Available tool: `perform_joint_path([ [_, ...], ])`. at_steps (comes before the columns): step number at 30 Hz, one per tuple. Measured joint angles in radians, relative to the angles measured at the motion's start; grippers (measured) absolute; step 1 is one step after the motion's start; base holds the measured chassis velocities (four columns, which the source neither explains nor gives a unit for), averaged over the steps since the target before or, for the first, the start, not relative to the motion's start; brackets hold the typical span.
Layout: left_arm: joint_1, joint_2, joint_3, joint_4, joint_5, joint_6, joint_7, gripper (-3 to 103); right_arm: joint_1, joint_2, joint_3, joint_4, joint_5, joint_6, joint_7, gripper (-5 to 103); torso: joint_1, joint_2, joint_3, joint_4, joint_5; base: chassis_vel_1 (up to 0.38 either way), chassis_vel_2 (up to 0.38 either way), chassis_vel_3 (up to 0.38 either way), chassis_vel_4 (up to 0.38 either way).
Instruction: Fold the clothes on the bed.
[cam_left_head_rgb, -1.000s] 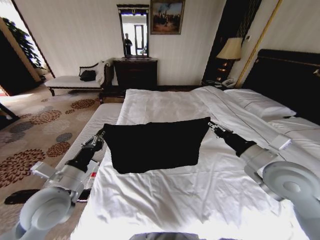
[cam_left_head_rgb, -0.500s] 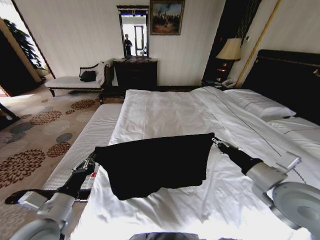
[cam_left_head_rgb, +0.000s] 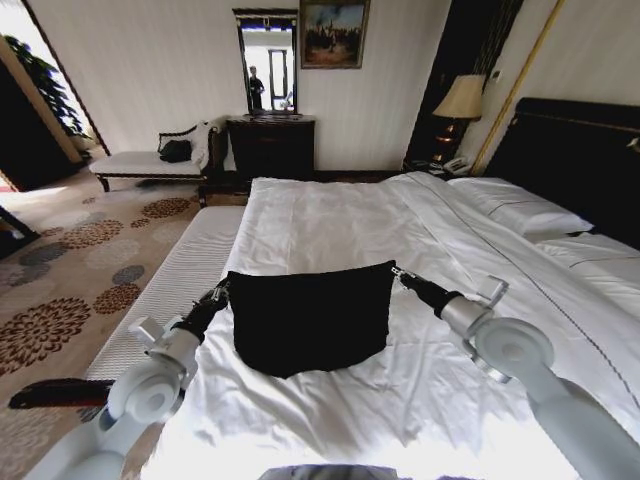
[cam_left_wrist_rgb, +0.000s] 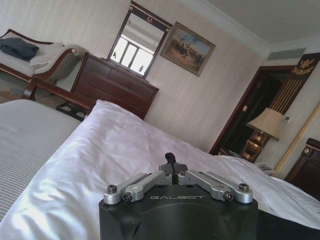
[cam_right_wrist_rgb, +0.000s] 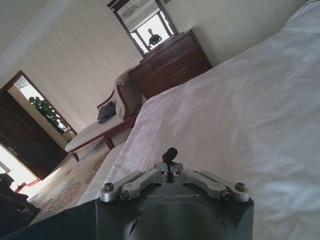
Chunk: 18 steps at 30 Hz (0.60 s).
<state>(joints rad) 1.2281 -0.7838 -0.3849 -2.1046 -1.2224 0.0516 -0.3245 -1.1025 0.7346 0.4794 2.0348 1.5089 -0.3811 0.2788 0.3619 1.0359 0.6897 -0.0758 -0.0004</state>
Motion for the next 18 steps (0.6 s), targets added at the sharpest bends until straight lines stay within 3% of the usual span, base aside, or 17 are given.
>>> perform_joint_path([
  [4,-0.131,-0.024,0.11,0.113,-0.003,0.001,0.003,0,0.086,0.014,-0.088,-0.13,-0.022,0.006,-0.026,0,0.0,0.0,0.0,0.0004,0.0,0.0,0.0,0.0,0.0],
  [7,-0.266,-0.081,0.238,0.264,0.015,-0.002,0.021,0,0.171,0.037,-0.177,-0.256,-0.06,0.027,-0.062,0,0.0,0.0,0.0,0.0001,-0.0001,0.0,0.0,0.0,0.0],
  [15,-0.488,-0.198,0.396,0.537,0.051,-0.017,0.077,0,0.271,0.071,-0.265,-0.457,-0.118,0.065,-0.132,0,0.0,0.0,0.0,0.0011,0.0003,0.0,0.0,0.0,0.0],
  [17,-0.555,-0.244,0.434,0.624,0.069,-0.026,0.103,0,0.272,0.082,-0.263,-0.509,-0.144,0.087,-0.153,0,0.0,0.0,0.0,-0.0017,-0.0002,0.0,0.0,0.0,0.0],
  [18,-0.555,-0.244,0.434,0.624,0.069,-0.026,0.103,0,0.272,0.082,-0.263,-0.509,-0.144,0.087,-0.153,0,0.0,0.0,0.0,-0.0017,-0.0002,0.0,0.0,0.0,0.0],
])
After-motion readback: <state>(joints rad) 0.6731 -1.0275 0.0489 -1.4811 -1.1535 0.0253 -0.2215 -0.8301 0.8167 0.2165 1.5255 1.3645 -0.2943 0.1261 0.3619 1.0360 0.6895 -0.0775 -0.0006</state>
